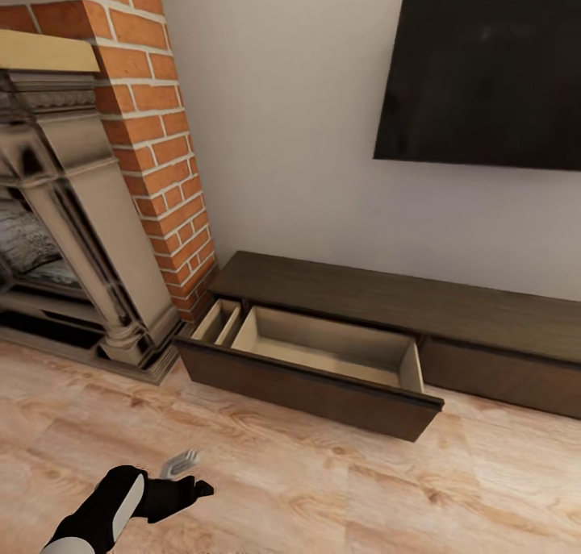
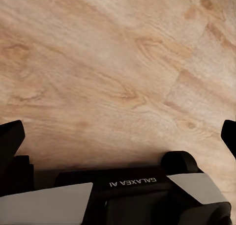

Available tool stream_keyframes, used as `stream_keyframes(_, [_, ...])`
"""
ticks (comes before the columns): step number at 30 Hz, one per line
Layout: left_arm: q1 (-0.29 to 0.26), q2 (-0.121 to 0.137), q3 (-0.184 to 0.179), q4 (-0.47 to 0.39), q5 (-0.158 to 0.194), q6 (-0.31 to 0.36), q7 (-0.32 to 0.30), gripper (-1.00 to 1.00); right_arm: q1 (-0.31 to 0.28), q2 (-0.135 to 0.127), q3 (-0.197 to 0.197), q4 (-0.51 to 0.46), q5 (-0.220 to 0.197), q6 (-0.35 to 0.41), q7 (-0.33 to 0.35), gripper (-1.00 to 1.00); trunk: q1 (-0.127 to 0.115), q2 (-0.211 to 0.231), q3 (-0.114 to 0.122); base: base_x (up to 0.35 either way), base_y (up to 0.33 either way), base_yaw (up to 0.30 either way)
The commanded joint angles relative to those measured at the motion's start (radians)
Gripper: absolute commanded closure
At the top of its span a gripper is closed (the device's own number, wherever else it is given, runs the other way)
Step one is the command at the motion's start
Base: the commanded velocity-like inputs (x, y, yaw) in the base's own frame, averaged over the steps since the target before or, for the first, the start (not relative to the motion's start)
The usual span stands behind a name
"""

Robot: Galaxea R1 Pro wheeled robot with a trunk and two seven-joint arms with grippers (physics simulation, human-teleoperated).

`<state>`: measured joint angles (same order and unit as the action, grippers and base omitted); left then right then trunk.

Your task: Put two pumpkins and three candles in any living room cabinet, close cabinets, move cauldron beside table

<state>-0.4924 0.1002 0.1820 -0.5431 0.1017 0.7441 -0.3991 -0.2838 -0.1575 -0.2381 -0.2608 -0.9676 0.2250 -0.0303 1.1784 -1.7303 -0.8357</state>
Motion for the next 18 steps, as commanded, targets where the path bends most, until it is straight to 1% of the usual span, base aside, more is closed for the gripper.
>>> stream_keyframes(1, [0.000,-0.001,0.000,0.000,0.000,0.000,0.021,-1.00,0.000,0.002,0.001,0.000,0.011,-0.002,-0.001,-1.00,-0.004,0.007,0.003,0.000,0.000,0.286])
stream_keyframes(2, [0.000,-0.002,0.001,0.000,0.001,-0.001,0.049,-1.00,0.000,0.005,0.004,0.000,0.028,-0.005,-0.002,-1.00,-0.008,0.014,0.006,0.000,0.000,0.286])
stream_keyframes(3, [0.000,-0.003,0.001,0.000,0.004,-0.001,0.095,-1.00,-0.001,0.009,0.008,-0.006,0.059,-0.008,-0.004,-1.00,-0.012,0.021,0.009,0.000,0.000,0.287])
stream_keyframes(4, [0.000,-0.003,0.002,0.000,0.005,-0.002,0.124,-1.00,-0.001,0.013,0.011,-0.020,0.084,-0.009,-0.005,-1.00,-0.015,0.028,0.013,0.000,0.000,0.287])
stream_keyframes(5, [0.000,-0.004,0.002,0.000,0.005,-0.002,0.137,-1.00,-0.001,0.017,0.012,-0.029,0.097,-0.009,-0.005,-1.00,-0.019,0.035,0.016,0.000,0.000,0.287])
stream_keyframes(6, [0.000,-0.007,0.002,0.000,0.005,-0.006,0.170,-1.00,-0.001,0.035,0.024,-0.063,0.146,-0.010,-0.008,-1.00,-0.023,0.042,0.019,0.000,0.000,0.288])
stream_keyframes(7, [0.000,-0.009,0.002,0.000,0.005,-0.010,0.180,-1.00,-0.001,0.043,0.030,-0.074,0.164,-0.010,-0.011,-1.00,-0.027,0.049,0.022,0.000,0.000,0.288])
stream_keyframes(9, [0.000,-0.014,0.002,0.000,0.005,-0.048,0.214,-1.00,-0.001,0.076,0.057,-0.105,0.244,-0.010,-0.030,-1.00,-0.035,0.063,0.028,0.000,0.000,0.288])
stream_keyframes(11, [0.000,-0.016,0.002,0.002,0.006,-0.081,0.258,-1.00,-0.002,0.094,0.072,-0.120,0.317,-0.011,-0.064,-1.00,-0.042,0.077,0.035,0.000,0.000,0.288])
stream_keyframes(12, [0.000,-0.017,0.002,0.002,0.007,-0.086,0.271,-1.00,-0.002,0.097,0.075,-0.122,0.331,-0.010,-0.073,-1.00,-0.046,0.084,0.038,0.000,0.000,0.288])
stream_keyframes(14, [0.000,-0.023,0.002,0.003,0.008,-0.100,0.329,-1.00,-0.002,0.105,0.081,-0.134,0.372,-0.009,-0.101,-1.00,-0.054,0.098,0.044,0.000,0.000,0.288])
stream_keyframes(17, [0.000,-0.037,0.001,0.004,0.008,-0.109,0.384,-1.00,-0.002,0.107,0.084,-0.145,0.392,-0.008,-0.114,-1.00,-0.065,0.119,0.053,0.000,0.000,0.288])
stream_keyframes(18, [0.000,-0.039,0.001,0.004,0.008,-0.110,0.392,-1.00,-0.002,0.107,0.084,-0.146,0.394,-0.008,-0.115,-1.00,-0.069,0.126,0.056,0.000,0.000,0.288])
